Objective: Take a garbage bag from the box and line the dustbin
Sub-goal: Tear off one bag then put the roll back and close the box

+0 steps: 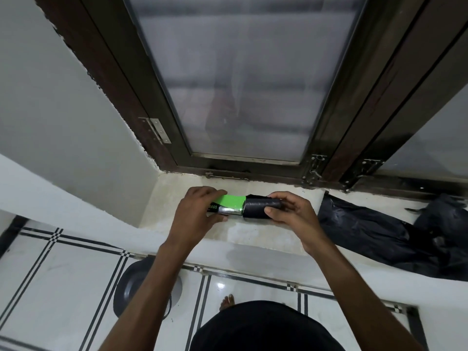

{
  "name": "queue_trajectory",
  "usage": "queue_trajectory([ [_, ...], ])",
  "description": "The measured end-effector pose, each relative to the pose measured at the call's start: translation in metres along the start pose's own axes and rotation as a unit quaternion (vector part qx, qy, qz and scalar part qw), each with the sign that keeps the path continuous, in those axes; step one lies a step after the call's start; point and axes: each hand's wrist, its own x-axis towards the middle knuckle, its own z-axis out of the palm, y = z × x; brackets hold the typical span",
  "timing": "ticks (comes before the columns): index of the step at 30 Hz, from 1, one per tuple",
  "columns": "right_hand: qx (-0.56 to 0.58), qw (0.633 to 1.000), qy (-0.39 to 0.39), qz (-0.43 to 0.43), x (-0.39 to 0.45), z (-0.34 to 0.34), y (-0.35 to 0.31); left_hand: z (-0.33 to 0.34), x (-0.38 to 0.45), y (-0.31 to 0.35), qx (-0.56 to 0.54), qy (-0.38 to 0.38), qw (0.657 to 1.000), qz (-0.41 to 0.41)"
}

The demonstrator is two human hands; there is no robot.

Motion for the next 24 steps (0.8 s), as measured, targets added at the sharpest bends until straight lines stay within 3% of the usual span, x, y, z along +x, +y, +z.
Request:
queue_trajectory([
  [5,-0.119,0.988,0.062,-0.081,0.009,0.034,0.011,0.011,0.003,0.019,0.010,0.000,1.000,-0.004],
  [10,0.059,0.997,-0.045,-0.022,0.004,0.035,0.009,0.012,-0.004,0.004,-0.014,-0.010,0.999,-0.036],
  [14,-0.072,0.984,0.142,-0.079,0.010,0.028,0.017,0.009,-0.008,-0.001,-0.048,0.003,0.998,-0.038],
  [15,-0.088,0.982,0.153,-0.069,0.012,0.024,0.019,0.009,-0.008,-0.001,-0.054,0.006,0.998,-0.034],
  [20,0.083,0.994,0.039,0.065,0.012,0.015,0.015,0.006,-0.010,-0.001,-0.069,0.003,0.997,-0.028],
  [22,0.147,0.987,-0.007,0.070,0.010,0.018,0.009,0.007,-0.010,-0.001,-0.065,0.001,0.998,-0.026],
  [24,0.139,0.989,-0.043,0.040,0.009,0.020,0.007,0.007,-0.010,0.001,-0.061,-0.003,0.998,-0.022],
])
